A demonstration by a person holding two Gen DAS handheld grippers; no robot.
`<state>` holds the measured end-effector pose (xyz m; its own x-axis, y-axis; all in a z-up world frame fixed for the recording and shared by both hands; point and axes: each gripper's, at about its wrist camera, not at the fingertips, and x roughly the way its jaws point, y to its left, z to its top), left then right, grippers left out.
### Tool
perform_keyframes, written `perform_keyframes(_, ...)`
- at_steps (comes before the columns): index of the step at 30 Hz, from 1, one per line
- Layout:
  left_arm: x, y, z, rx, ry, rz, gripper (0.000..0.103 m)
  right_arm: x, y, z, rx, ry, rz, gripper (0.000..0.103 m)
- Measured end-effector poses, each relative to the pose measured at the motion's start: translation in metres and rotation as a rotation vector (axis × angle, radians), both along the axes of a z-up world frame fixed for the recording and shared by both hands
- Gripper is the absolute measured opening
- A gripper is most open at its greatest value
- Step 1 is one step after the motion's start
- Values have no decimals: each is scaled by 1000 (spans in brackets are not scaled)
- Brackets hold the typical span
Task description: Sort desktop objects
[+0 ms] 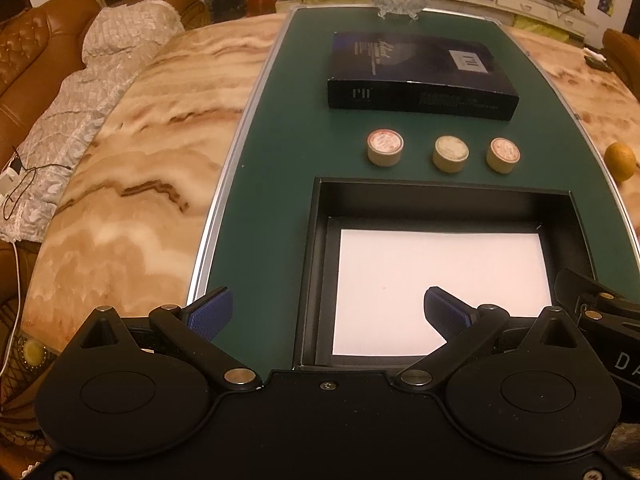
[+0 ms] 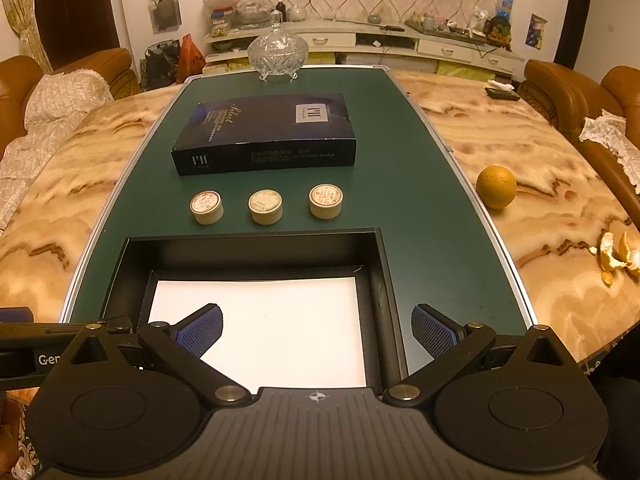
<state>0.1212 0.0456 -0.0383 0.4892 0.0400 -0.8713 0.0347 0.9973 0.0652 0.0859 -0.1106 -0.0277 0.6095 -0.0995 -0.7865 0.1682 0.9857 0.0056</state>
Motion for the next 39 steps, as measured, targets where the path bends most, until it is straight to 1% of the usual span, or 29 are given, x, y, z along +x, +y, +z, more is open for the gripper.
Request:
perform_keyframes(19, 1, 3, -4, -12, 22, 2, 103, 0, 1, -3, 0, 6, 4, 103)
perform_keyframes(39, 1, 3, -7, -5, 32, 5, 103, 0, 3, -6, -5, 11, 7, 103)
